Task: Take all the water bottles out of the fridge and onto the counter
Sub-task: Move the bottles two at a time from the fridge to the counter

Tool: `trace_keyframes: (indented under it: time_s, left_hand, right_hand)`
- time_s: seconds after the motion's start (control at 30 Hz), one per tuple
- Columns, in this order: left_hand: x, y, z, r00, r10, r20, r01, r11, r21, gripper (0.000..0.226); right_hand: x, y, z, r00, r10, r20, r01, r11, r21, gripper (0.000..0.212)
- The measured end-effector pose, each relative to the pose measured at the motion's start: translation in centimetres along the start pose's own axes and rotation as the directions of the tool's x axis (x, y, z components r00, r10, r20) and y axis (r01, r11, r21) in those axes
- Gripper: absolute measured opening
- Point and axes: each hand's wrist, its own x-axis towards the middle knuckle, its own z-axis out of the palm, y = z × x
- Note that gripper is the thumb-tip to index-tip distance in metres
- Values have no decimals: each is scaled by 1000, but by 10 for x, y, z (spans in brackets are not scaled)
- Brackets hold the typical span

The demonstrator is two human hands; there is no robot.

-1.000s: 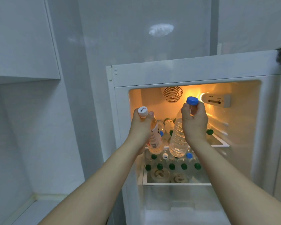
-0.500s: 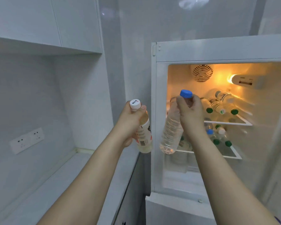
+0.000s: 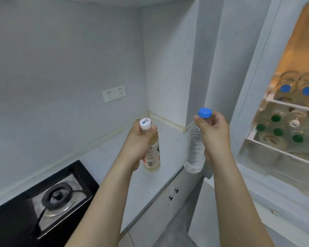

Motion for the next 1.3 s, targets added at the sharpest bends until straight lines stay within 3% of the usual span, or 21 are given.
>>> trace_keyframes:
  time_s: [0.27,0.57,0.77,1.07,1.3]
  left_hand:
    - [-48,-27,-63,971,-56,-233,69,997,46,16]
    - [-104,-39,-141,898,-77,-433,65,997,-43,11]
    - [-165,-48,-216,848,-43,-528,29,999,-35,6]
    - [-288,-75,-344,774,-57,-631,14,997,-73,15]
    - [-384,-121,-430,657,-108,-746,28,992,-120,9]
  right_hand:
    - [-38,17,62,966,42,254,-21,996,-81,19]
    - [-109,0,141,878,37,476,13,995,-102,22]
    - [-190,-19,193,819,8,574,36,997,-65,20]
    - [-344,-49,270,707,4,707,27,999,-32,19]
    - [-465,-58,315,607,27,795,20,999,-50,21]
